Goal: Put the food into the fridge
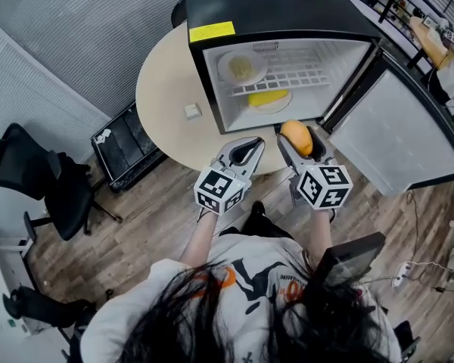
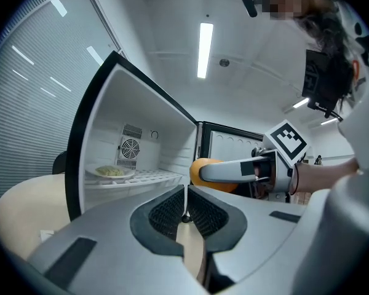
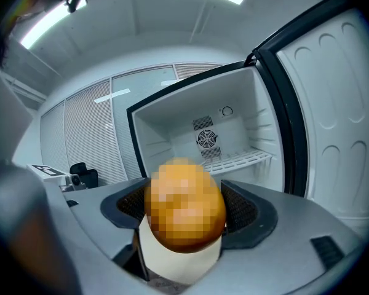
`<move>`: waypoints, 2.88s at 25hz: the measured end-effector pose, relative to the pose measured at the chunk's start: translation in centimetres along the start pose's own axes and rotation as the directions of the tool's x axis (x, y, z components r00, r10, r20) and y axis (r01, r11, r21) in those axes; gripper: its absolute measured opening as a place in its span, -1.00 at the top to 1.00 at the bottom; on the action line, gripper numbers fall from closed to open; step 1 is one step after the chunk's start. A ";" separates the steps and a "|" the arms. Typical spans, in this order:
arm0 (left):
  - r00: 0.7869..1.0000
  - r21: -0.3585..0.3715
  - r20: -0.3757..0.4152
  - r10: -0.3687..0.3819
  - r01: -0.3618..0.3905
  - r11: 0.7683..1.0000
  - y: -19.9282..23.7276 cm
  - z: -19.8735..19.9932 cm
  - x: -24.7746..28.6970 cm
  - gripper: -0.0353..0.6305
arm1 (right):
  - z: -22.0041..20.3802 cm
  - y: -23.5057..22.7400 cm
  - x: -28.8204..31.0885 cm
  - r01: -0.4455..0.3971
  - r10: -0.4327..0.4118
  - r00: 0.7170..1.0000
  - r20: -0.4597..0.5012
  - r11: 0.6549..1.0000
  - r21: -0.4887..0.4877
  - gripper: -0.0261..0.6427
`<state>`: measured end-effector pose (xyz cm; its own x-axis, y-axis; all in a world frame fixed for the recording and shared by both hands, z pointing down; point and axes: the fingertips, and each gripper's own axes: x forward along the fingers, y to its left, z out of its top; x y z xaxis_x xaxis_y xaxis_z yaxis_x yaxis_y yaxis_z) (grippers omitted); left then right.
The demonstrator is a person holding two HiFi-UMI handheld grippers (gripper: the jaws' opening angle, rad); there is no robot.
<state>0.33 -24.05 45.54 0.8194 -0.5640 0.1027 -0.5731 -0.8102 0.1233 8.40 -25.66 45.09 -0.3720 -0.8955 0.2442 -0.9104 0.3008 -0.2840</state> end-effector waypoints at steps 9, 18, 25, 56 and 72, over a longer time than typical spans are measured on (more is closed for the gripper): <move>1.000 -0.002 -0.009 -0.001 0.001 1.000 2.6 0.5 3.8 0.86 | 2.8 -3.3 4.2 0.025 -0.024 1.000 0.013 0.998 -0.059 -0.15; 0.999 0.007 -0.038 -0.012 0.013 1.000 3.7 0.0 6.3 0.86 | 6.0 -6.7 8.8 0.048 -0.044 0.999 0.030 0.989 -0.143 -0.15; 0.999 0.000 -0.039 -0.024 0.024 1.000 4.4 0.3 7.9 0.86 | 7.4 -9.9 12.8 0.128 -0.126 0.992 0.021 0.974 -0.184 -0.15; 0.996 0.016 -0.088 0.016 -0.015 1.000 6.9 -0.8 7.9 0.86 | 7.0 -12.9 19.2 0.190 -0.233 0.972 -0.041 0.872 -0.451 -0.15; 0.996 0.018 -0.079 0.039 -0.037 0.999 6.4 -0.5 6.4 0.86 | 8.9 -9.6 15.3 0.138 -0.132 0.990 0.042 0.924 -0.358 -0.15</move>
<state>1.93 -32.79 47.50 0.7931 -0.5805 0.1846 -0.6028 -0.7914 0.1011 13.08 -45.20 43.31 -0.2408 -0.9403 0.2406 -0.9569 0.2714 0.1032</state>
